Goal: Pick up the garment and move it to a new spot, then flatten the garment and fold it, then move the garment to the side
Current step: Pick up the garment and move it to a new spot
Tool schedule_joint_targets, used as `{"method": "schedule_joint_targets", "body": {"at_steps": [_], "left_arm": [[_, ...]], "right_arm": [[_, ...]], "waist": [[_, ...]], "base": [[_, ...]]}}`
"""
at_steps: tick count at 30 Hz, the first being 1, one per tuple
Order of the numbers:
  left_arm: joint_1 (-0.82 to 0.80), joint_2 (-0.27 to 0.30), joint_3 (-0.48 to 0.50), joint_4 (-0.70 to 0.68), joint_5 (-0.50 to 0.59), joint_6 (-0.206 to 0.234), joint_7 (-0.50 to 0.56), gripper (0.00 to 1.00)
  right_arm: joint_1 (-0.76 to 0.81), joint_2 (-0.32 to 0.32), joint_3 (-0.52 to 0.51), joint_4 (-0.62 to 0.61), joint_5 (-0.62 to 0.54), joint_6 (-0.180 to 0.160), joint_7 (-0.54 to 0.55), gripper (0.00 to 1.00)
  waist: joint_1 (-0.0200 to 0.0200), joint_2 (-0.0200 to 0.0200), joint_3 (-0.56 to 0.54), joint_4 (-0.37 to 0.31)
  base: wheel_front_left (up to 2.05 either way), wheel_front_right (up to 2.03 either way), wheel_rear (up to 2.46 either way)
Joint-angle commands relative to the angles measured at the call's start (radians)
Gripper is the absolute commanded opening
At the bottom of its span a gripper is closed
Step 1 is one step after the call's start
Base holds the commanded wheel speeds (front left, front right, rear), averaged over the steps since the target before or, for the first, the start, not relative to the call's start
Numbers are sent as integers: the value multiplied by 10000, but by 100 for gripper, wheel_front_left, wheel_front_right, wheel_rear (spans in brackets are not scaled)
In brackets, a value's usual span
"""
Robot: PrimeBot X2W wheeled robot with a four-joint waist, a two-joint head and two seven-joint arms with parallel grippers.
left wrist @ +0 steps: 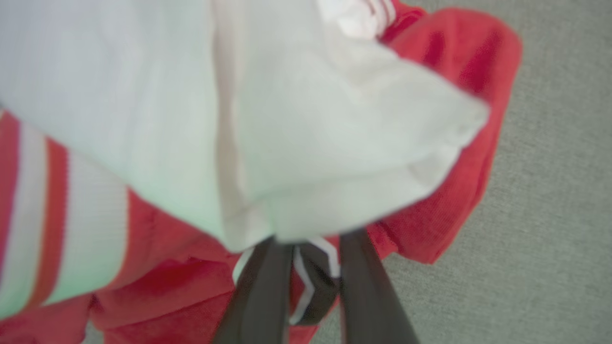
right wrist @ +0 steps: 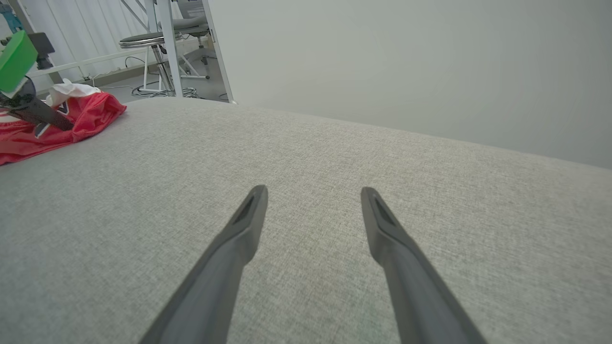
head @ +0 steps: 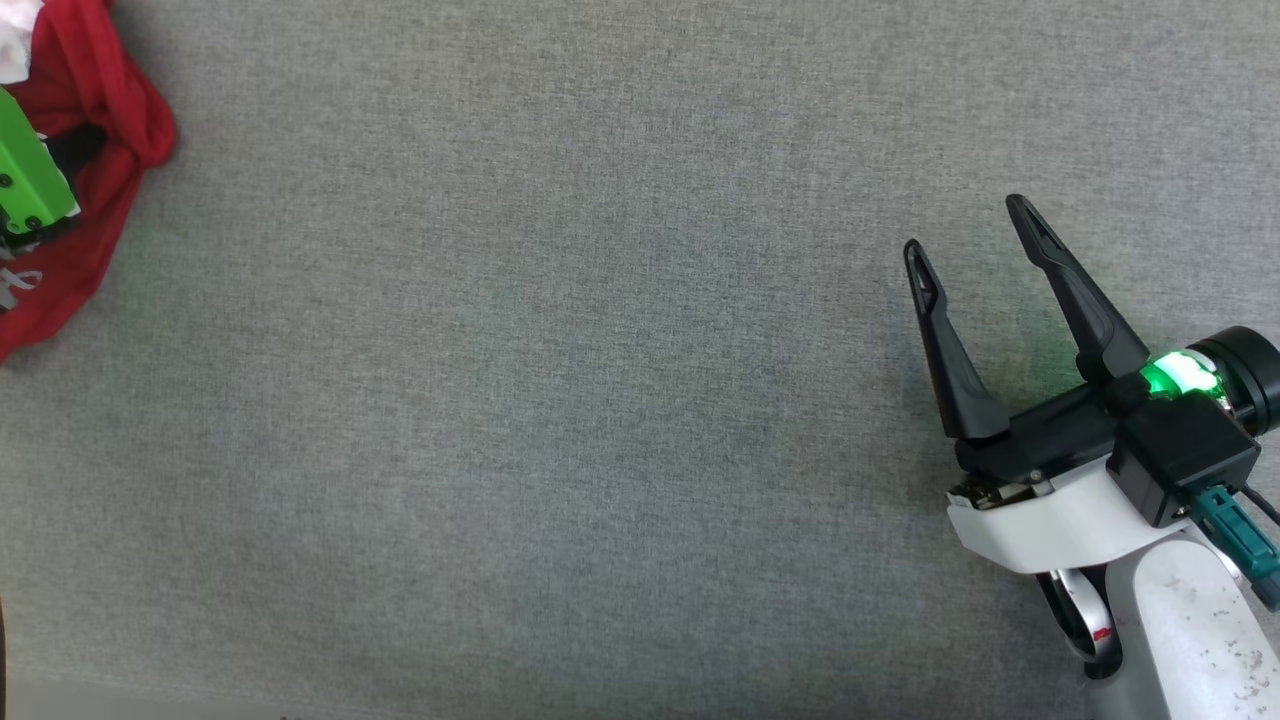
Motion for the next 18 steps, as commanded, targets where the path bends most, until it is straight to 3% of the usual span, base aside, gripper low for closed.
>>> {"method": "schedule_joint_targets", "body": {"at_steps": [1, 5, 11, 18], "left_arm": [[284, -362, -212, 281, -32, -11, -130, 0], [403, -155, -292, 234, 102, -11, -946, 0], [713, 290, -758, -739, 711, -11, -3888, 0], [1038, 654, -1583, -1628, 1691, -11, -5628, 0]], "right_arm": [[-144, 20, 1, 51, -69, -9, -48, 100], [-198, 51, 56, 289, -77, -9, -113, 100], [57, 274, -143, 1026, -36, -9, -389, 100], [604, 657, -516, 1704, -3, -9, -582, 100]], "waist": [[0, -2, -117, 42], [0, -2, -497, 68], [0, -2, -1706, 148], [0, -2, -3335, 229]], "base": [[0, 0, 0], [0, 0, 0], [0, 0, 0], [0, 0, 0]]}}
